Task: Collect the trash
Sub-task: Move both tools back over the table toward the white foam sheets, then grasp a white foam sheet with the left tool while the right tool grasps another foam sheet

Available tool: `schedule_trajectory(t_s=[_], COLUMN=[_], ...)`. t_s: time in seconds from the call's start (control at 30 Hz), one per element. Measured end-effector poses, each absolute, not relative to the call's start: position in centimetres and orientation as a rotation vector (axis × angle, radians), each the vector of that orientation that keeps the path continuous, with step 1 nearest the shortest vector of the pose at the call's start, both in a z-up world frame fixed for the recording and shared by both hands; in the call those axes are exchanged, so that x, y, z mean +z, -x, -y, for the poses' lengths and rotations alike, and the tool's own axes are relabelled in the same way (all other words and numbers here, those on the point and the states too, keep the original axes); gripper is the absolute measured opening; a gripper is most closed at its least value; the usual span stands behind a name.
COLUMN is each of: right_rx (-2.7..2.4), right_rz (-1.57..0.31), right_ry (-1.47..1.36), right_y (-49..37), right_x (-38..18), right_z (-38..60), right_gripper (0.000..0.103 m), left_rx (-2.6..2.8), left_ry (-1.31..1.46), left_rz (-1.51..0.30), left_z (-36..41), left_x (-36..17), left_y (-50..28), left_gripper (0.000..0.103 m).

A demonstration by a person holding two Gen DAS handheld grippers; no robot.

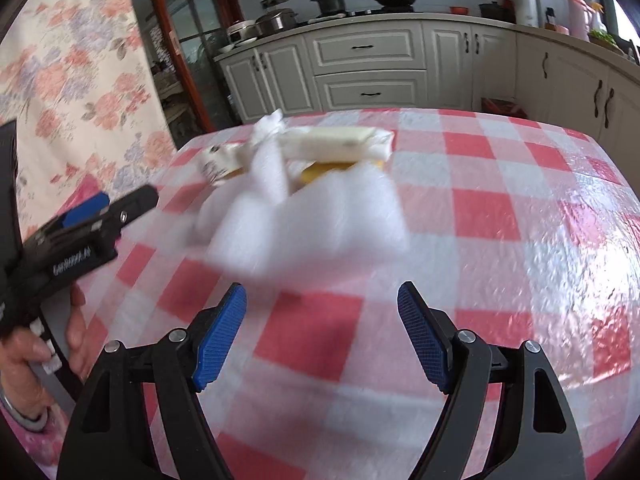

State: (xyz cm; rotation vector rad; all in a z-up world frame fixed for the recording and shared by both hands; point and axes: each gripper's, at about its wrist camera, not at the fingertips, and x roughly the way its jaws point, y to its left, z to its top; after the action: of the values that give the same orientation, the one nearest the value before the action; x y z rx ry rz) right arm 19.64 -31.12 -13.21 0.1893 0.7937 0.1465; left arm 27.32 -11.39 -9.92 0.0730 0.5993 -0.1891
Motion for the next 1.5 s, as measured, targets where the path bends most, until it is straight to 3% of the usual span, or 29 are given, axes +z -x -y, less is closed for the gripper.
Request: schedule_trajectory(t_s=[0.1,0.2,0.53,0.87,1.5], right_rx=[0.145,0.111,-0.068,-0.151,-0.153], right_rz=[-0.801,-0.786,-0.784,-0.841,-0.85], right_ry=[-0.2,-0.202,-0.188,-0.195,-0.282], right_y=[-19.1,-19.2,-23.7,-26.7,-24.7], right_x=[-13.3,-12.9,-12.9,-14.1,-14.7], right_z=[30.4,30.1,29.2,32.0,37.9], right_gripper=[0.075,0.081,0.081,0.084,0.083], left_rx=[-0.187,-0.187,-0.22,-0.28,-0.306], left_ry=[-0.066,-0.075,-0.049,-0.058,-0.12], left_rz=[-0.594,-0.575,-0.61,-0.678,-0.745], left_z=[10.7,10.2,10.1,13.3,22.0], left_x=[-9.6,-9.0,-9.5,-11.5,-13.2], left_y=[-26.1,-25.0,-27.0,-29.8,-33.6], left_gripper=[0.098,0.098,0.098,0.098,0.098])
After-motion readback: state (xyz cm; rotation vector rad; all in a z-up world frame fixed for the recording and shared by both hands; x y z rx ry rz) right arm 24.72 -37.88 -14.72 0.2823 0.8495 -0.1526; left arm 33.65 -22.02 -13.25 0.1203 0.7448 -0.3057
